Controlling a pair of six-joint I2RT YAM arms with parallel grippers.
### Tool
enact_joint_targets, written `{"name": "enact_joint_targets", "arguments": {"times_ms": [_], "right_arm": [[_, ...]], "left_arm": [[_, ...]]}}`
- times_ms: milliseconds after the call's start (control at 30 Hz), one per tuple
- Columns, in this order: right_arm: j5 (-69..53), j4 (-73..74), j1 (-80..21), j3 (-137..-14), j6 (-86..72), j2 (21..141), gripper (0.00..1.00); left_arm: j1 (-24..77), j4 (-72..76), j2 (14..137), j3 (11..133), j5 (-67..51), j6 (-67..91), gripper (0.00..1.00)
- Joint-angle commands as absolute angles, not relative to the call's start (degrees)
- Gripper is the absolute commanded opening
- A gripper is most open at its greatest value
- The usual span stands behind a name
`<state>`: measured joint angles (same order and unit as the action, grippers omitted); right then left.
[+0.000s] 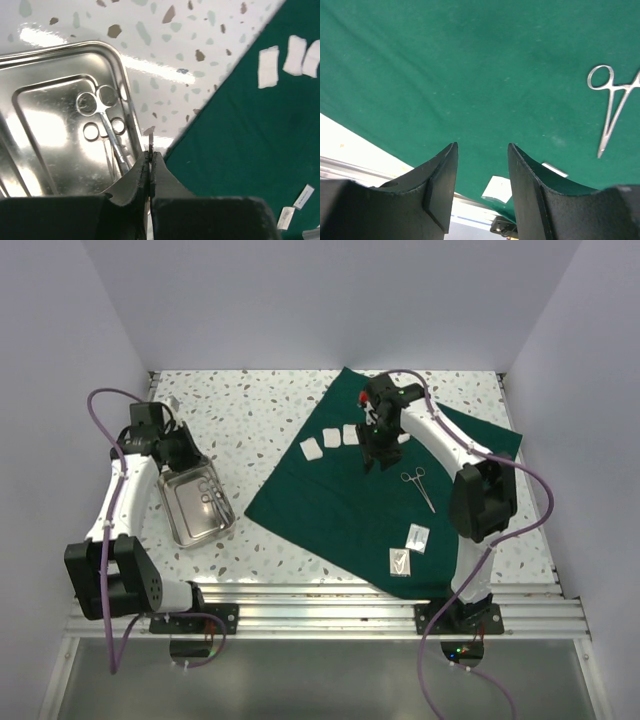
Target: Prepare the surgical pack
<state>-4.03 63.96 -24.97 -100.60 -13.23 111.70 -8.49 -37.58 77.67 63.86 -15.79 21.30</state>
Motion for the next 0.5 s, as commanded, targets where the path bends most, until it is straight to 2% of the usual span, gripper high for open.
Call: {"name": "enact_joint_targets", "arguments": {"times_ms": [0,467], "right_arm": [[-5.18,64.87,-21.98,-100.72,-12.3,111.01,0.48],[-2.47,63.63,-17.93,-93.87,-11.43,109.51,0.5]], "left_arm": [[-10.98,-40.25,81.72,63.81,-12.83,18.54,0.0],[-13.54,-38.85,90.97,59.5,-13.98,17.84,0.0]]}}
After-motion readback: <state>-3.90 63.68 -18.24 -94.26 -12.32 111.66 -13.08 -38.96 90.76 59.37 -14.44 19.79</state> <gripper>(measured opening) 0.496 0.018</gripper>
